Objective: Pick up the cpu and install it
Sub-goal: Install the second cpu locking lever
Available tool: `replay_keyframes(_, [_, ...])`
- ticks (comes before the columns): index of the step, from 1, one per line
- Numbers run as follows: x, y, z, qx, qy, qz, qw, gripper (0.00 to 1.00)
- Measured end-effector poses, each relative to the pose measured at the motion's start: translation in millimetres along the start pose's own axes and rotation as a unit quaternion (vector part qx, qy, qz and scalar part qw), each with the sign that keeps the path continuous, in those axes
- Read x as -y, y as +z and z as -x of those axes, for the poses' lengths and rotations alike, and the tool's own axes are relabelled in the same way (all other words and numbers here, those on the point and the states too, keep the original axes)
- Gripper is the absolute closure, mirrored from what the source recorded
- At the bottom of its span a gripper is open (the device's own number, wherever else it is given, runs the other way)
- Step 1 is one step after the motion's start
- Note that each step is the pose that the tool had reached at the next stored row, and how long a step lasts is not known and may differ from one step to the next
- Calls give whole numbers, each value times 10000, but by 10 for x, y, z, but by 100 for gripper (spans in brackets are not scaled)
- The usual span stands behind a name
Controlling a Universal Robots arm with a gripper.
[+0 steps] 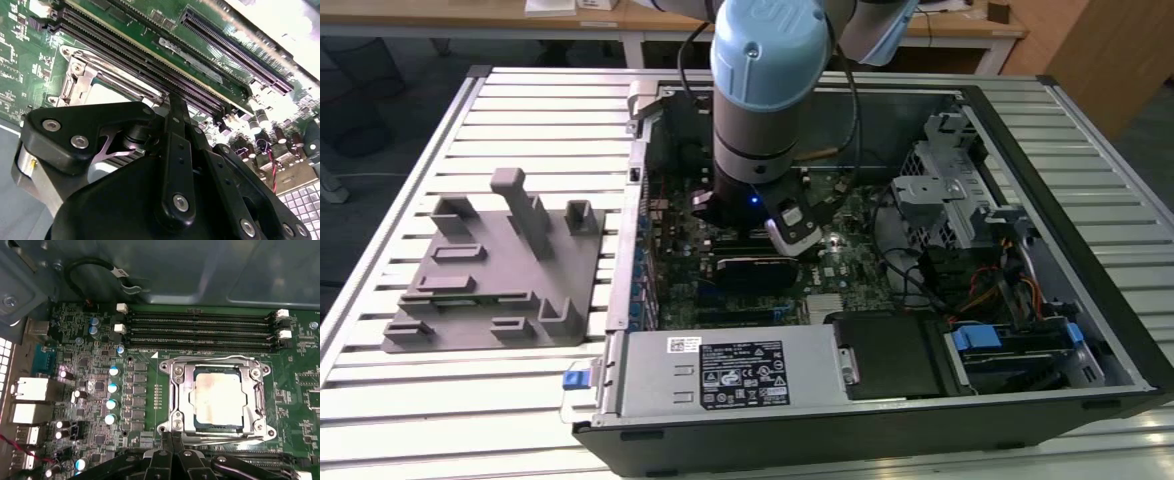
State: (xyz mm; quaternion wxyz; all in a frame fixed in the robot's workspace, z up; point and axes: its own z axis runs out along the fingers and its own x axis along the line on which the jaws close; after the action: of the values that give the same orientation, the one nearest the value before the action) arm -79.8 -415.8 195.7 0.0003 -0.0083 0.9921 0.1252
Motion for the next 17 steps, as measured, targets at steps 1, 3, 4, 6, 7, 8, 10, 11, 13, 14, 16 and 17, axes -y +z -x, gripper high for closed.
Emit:
replay_keyframes(1, [1, 3, -2, 0, -1, 23, 10000, 89])
replay_keyframes(3, [1, 5, -6, 0, -3, 57, 10000, 89])
replay_keyframes(4, [2, 5, -8, 0, -5, 72, 10000, 89])
replay_keyframes(6, [4, 4, -11, 0, -6, 83, 10000, 89])
replay_keyframes(7, [5, 5, -12, 0, -7, 86, 10000, 89])
replay_keyframes(8, [7, 5, -12, 0, -7, 88, 10000, 89])
replay_keyframes(10, [15, 3, -12, 0, -8, 89, 10000, 89])
replay_keyframes(11, [22, 1, -12, 0, -9, 89, 10000, 89])
replay_keyframes(13, [37, -2, -12, 0, -9, 90, 10000, 89])
replay_keyframes(14, [43, -3, -12, 0, -9, 92, 10000, 89])
replay_keyframes(16, [53, -5, -13, 0, -8, 102, 9999, 89])
replay_keyframes(17, [58, -6, -13, 0, -9, 108, 9999, 89])
